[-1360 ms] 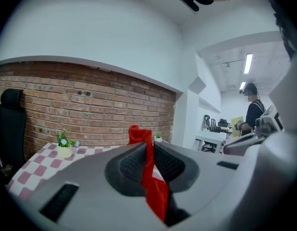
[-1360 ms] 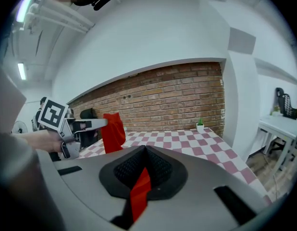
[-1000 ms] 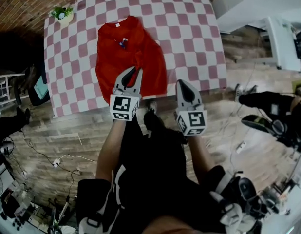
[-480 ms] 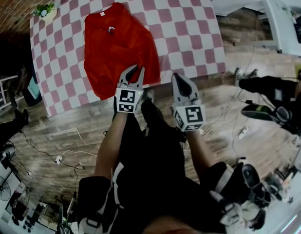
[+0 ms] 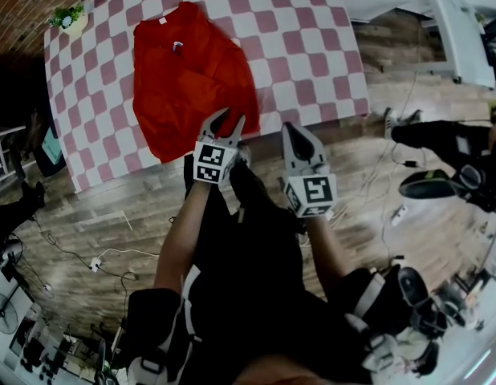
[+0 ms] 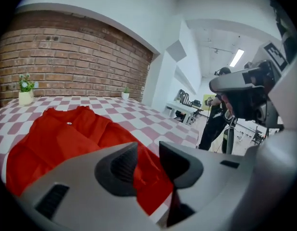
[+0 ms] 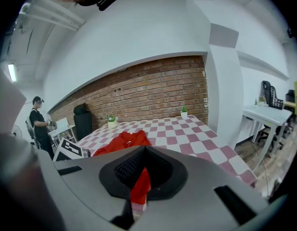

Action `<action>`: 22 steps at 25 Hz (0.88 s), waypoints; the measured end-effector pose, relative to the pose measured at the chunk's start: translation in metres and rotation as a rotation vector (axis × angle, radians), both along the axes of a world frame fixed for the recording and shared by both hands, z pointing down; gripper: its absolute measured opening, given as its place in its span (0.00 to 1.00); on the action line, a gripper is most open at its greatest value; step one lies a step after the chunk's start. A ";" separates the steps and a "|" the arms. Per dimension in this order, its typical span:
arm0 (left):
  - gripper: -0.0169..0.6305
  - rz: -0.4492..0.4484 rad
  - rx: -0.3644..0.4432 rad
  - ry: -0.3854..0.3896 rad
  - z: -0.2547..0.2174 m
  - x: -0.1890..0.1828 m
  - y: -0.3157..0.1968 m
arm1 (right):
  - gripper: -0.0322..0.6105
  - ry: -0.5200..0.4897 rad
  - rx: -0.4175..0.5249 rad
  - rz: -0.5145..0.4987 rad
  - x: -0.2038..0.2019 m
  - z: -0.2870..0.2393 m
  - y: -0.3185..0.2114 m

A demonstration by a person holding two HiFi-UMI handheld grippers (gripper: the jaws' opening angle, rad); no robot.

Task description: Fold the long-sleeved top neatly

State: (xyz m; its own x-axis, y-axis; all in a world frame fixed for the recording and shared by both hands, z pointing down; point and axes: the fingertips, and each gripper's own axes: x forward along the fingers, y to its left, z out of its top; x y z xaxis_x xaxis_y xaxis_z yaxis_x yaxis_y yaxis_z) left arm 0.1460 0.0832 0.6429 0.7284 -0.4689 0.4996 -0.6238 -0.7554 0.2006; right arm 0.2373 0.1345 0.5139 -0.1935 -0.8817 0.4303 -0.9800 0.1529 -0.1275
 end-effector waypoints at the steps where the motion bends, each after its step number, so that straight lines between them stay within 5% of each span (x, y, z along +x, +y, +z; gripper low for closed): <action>1: 0.22 0.006 -0.003 0.000 -0.001 0.002 0.003 | 0.06 -0.001 0.001 -0.002 0.000 0.000 0.001; 5: 0.22 -0.007 0.006 0.013 -0.011 0.004 0.007 | 0.06 -0.005 0.013 -0.018 -0.001 -0.005 0.001; 11: 0.04 -0.122 0.041 0.059 -0.052 -0.025 0.003 | 0.06 -0.021 0.021 -0.059 -0.013 -0.019 -0.002; 22: 0.04 -0.235 0.174 0.096 -0.153 -0.125 -0.028 | 0.06 -0.016 0.098 -0.123 -0.069 -0.062 -0.039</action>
State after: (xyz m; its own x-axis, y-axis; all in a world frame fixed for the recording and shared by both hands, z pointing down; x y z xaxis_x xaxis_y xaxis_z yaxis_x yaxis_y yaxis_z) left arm 0.0215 0.0553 0.4899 0.6302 -0.7025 0.3307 -0.7697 -0.6212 0.1473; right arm 0.1685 0.0958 0.4515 -0.3088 -0.8885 0.3395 -0.9510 0.2839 -0.1221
